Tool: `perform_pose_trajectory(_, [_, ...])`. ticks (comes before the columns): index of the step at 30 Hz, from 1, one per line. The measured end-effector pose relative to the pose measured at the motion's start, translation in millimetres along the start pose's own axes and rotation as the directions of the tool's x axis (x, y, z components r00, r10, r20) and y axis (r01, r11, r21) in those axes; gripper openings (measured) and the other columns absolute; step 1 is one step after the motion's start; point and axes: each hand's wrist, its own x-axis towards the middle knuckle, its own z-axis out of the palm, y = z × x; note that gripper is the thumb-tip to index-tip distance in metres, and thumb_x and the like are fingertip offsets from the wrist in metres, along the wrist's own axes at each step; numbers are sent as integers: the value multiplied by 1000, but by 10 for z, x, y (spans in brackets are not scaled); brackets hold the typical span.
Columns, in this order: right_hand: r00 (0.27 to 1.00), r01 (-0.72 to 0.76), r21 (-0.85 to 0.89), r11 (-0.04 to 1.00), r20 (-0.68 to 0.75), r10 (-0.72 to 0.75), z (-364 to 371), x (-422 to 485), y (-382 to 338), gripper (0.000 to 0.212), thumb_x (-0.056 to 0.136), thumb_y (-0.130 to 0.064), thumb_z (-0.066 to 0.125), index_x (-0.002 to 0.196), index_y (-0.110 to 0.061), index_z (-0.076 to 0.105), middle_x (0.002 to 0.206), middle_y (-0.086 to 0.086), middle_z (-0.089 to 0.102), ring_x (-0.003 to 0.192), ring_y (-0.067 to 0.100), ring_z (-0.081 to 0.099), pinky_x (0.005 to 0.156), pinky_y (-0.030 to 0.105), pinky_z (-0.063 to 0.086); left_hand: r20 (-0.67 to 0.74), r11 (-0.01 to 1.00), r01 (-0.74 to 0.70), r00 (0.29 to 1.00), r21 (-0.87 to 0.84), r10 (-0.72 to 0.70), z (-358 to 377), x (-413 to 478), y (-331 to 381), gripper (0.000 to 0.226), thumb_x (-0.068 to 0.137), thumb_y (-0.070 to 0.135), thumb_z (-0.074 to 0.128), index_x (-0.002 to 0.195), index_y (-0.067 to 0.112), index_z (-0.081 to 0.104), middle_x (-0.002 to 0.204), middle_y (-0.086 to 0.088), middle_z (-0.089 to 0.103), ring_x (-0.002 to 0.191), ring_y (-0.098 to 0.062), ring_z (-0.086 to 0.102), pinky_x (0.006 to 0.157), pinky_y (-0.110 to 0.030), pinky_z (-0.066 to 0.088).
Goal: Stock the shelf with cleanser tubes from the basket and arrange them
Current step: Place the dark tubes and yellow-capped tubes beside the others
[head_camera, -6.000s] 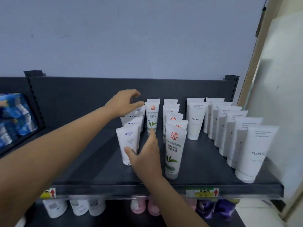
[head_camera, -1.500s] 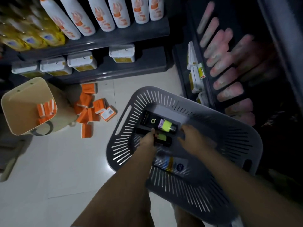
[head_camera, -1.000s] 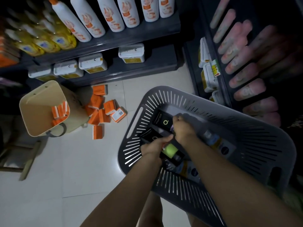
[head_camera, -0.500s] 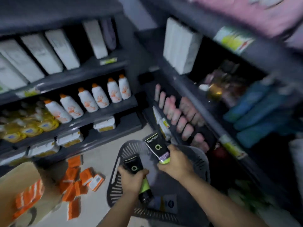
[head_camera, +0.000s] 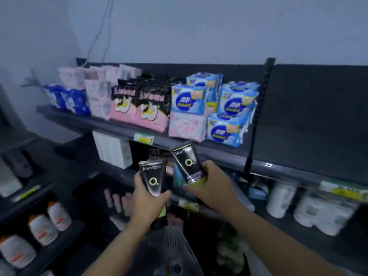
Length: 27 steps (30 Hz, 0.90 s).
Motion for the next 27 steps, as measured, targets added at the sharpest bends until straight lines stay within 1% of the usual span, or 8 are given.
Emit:
perform_pose_trajectory(2, [996,28,26,999,-85,-25,-331,17,-61,51,57,-43,81,86,-18,47,84,-2,62,78,19,59,68,35,46,47,995,-95,994,-14,96,132,14,367,69,61,13,83,116,19,41,92,5,65,79,-6,65,69,-22,48])
perform_pose_trajectory(4, [984,44,42,998,-174,-36,-688,31,-90,48,59,-38,83,82,-22,43,76,-6,56,68,13,52,62,29,42,103,978,-208,973,12,205,281,-1,749,63,63,19,80,109,19,38,89,-1,67,73,-9,67,63,-21,51])
perform_pose_trajectory(6, [971,38,53,998,-238,-24,-1075,41,-90,47,62,-36,83,79,-26,41,72,-10,55,65,3,52,57,22,39,164,933,-310,945,184,282,441,-7,1113,63,56,45,70,102,21,35,84,-1,68,75,-25,68,65,-33,53])
perform_pose_trajectory(8, [948,31,60,998,-317,-11,-1473,54,-13,47,62,-38,82,83,-28,42,76,-13,58,69,0,56,60,20,42,187,885,-373,925,279,331,658,-8,1484,62,50,56,62,98,23,40,85,2,67,83,-28,65,69,-36,51])
perform_pose_trajectory(13, [838,-23,93,995,-542,70,-2322,38,454,54,64,-43,84,99,-30,45,96,-16,63,88,9,62,78,33,51,291,913,-384,897,138,333,1541,-30,2257,63,46,54,72,102,29,57,95,11,67,95,-18,65,85,-37,52])
perform_pose_trajectory(18, [779,-180,103,978,-592,206,-2952,12,1150,55,67,-35,84,102,-25,42,96,-11,60,91,17,62,75,34,49,421,914,-397,845,84,329,2622,-118,2625,58,53,42,84,100,23,56,98,8,67,95,-17,63,83,-36,51])
perform_pose_trajectory(22, [736,-327,95,940,-599,316,-3322,75,1706,60,68,-35,84,106,-16,41,95,-3,59,88,23,60,71,34,48,471,912,-394,830,113,300,3452,-208,2697,63,64,38,85,104,12,43,105,-2,57,94,-23,55,74,-33,44])
perform_pose_trajectory(27, [743,-387,114,915,-549,383,-3568,353,2196,61,71,-26,82,107,-11,36,105,7,60,96,30,60,71,31,43,493,911,-389,825,140,276,4288,-240,2764,64,72,37,81,108,12,35,111,-6,56,100,-26,56,75,-36,47])
